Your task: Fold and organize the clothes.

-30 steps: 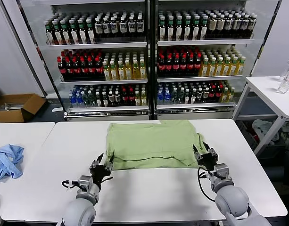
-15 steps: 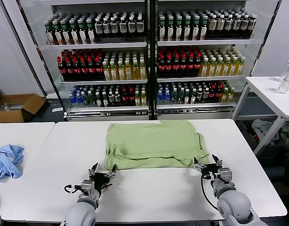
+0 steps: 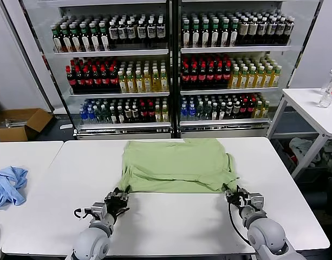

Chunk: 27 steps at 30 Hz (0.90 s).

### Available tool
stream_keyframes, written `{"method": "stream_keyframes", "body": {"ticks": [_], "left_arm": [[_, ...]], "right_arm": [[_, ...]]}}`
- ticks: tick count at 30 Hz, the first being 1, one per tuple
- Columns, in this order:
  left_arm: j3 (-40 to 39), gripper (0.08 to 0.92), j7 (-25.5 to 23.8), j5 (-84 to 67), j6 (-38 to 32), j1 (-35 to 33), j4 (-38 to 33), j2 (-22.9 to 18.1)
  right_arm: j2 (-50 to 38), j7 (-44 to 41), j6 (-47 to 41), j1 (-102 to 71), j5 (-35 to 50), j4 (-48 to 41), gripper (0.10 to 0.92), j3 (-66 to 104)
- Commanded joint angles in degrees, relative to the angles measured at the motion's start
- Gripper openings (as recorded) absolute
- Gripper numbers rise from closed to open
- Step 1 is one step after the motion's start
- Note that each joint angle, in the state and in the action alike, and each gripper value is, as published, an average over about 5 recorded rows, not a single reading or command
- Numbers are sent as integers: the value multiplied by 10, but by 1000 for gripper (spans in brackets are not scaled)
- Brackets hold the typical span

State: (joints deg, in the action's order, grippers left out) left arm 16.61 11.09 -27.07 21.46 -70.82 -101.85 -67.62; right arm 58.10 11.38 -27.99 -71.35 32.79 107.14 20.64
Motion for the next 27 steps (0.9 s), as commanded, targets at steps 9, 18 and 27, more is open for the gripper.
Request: {"method": "stream_keyframes", "body": {"ticks": [9,18,27], "left_arm": [[72,100,42,39,-27,-324,-283,-27],[107,102,46,60,-6,-406,-335,-18],[136,323,46,28,-5,-247,-305,38]], "right_arm": [[-38,-9,31,-296,-62,222,130,103],[-42,-17,20,-310,-120,246,152,110],[-55,12,53,-139,-59,209,394,91]]}}
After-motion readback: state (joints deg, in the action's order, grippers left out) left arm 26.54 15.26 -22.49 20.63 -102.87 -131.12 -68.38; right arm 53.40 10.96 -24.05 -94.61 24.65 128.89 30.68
